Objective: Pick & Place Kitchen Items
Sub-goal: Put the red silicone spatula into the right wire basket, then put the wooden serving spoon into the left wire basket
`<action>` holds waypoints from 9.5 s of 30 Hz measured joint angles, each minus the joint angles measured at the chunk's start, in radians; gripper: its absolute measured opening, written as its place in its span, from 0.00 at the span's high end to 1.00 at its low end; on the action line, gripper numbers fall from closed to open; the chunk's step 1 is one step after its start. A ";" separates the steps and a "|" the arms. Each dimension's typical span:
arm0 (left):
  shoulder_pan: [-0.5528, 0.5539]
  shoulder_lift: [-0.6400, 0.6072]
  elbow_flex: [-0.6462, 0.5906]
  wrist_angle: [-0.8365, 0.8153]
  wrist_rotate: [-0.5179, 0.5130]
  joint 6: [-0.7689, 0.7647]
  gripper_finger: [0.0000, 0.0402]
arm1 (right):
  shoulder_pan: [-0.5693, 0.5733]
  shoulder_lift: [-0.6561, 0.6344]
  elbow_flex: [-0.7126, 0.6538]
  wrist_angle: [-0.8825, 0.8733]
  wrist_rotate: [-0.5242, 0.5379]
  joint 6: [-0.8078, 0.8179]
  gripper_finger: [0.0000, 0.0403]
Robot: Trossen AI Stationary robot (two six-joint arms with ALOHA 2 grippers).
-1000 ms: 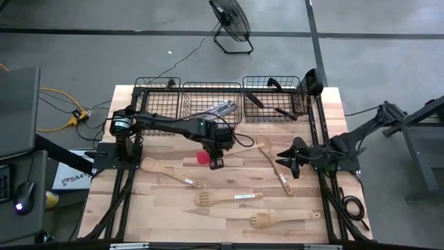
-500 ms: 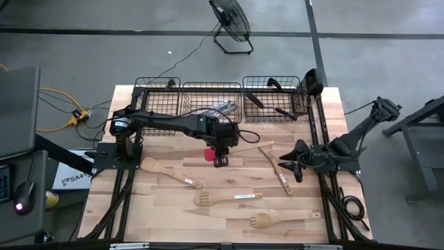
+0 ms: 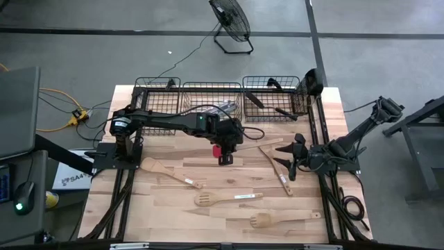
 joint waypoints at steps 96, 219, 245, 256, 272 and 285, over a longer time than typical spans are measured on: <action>0.125 -0.508 -0.534 0.408 -0.387 0.075 0.65 | -0.957 0.239 0.569 -0.188 -0.201 -0.602 0.84; 0.125 -0.841 -1.001 0.616 -0.348 -0.061 0.67 | -0.711 0.549 0.738 -1.055 -0.776 0.462 0.67; 0.125 -0.839 -1.002 0.748 -0.264 -0.064 0.67 | -0.513 0.688 0.457 -0.698 -0.818 0.694 0.49; 0.125 -0.839 -1.002 0.733 -0.260 -0.089 0.67 | -0.477 0.825 0.457 -0.641 -0.829 0.740 0.52; 0.125 -0.839 -1.002 0.688 -0.260 -0.089 0.67 | -0.478 0.899 0.466 -0.623 -0.823 0.738 0.53; 0.125 -0.839 -1.002 0.681 -0.193 -0.107 0.67 | -0.478 0.906 0.465 -0.622 -0.825 0.738 0.75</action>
